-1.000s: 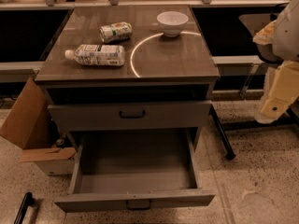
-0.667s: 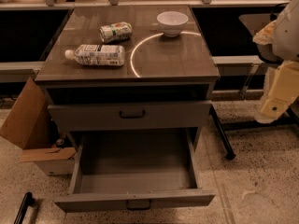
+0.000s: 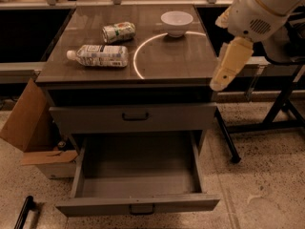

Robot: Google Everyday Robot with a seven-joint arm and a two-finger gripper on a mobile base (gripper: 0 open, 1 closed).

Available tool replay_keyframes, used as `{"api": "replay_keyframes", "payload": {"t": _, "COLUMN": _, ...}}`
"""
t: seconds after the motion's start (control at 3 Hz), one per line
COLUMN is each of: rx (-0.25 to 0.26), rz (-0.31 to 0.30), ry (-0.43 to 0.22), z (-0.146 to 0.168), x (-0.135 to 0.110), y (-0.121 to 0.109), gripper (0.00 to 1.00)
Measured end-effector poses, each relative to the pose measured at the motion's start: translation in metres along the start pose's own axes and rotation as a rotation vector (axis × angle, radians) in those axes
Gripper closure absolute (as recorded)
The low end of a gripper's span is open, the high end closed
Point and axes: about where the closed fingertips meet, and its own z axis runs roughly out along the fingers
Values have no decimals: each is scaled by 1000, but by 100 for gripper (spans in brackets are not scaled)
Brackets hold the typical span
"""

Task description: Place blue plastic bottle into middle drawer

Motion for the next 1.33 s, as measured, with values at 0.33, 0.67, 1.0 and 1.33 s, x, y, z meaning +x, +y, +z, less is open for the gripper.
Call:
{"api": "replay_keyframes", "payload": {"t": 0.33, "rx": -17, "rz": 10, "ry": -91, "z": 34, "x": -40, "y": -34, "gripper": 0}}
{"api": "replay_keyframes", "payload": {"t": 0.67, "rx": -17, "rz": 10, "ry": -91, "z": 34, "x": -40, "y": -34, "gripper": 0}}
{"api": "replay_keyframes", "payload": {"t": 1.0, "rx": -19, "rz": 18, "ry": -108, "z": 38, "x": -42, "y": -37, "gripper": 0}}
{"api": "replay_keyframes", "payload": {"t": 1.33, "rx": -24, "rz": 42, "ry": -159, "z": 69, "x": -65, "y": -65, "gripper": 0}}
